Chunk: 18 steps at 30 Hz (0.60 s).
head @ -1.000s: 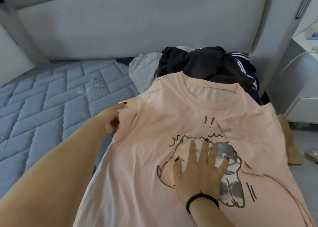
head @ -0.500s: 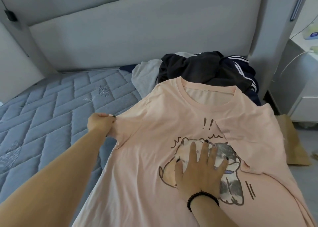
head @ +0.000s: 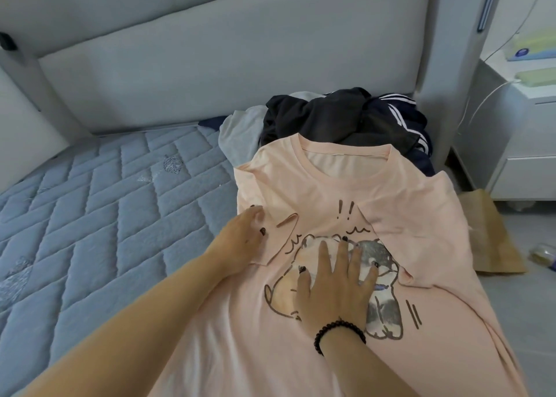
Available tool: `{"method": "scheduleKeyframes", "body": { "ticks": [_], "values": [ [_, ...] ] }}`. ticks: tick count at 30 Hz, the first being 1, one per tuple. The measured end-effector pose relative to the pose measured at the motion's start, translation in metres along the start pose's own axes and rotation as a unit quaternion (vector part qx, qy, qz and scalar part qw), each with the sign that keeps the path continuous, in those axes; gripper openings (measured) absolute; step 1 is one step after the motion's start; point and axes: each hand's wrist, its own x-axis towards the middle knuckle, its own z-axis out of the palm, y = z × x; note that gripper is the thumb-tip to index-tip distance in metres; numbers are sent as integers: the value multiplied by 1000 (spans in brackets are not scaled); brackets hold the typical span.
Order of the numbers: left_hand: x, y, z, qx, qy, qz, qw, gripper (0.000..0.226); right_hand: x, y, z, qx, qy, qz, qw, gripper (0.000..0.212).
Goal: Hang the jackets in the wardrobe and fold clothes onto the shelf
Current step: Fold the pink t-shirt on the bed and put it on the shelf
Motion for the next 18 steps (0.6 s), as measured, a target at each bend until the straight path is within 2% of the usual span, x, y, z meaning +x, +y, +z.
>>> {"method": "scheduleKeyframes", "body": {
  "ticks": [1, 3, 6, 10, 13, 16, 18],
  "values": [
    [1, 1, 7, 47, -18, 17, 999, 55, 0, 0, 0, 2, 0, 0, 1000, 69],
    [3, 2, 17, 125, -31, 2, 992, 62, 1, 1, 1, 8, 4, -1, 1000, 68],
    [11, 9, 21, 176, -19, -20, 984, 63, 1, 1, 2, 3, 9, -3, 1000, 68],
    [34, 26, 9, 165, 36, 60, 984, 65, 1, 0, 2, -2, -4, 1, 1000, 69],
    [53, 40, 0, 125, 23, 74, 989, 67, 1, 2, -3, 21, -17, -1, 1000, 66],
    [65, 47, -3, 115, 8, 45, 992, 68, -5, 8, -14, 138, 4, -30, 990, 65],
    [75, 49, -7, 118, 50, 27, 991, 62, -4, 15, -26, 320, 35, -30, 946, 54]
  ]
}}
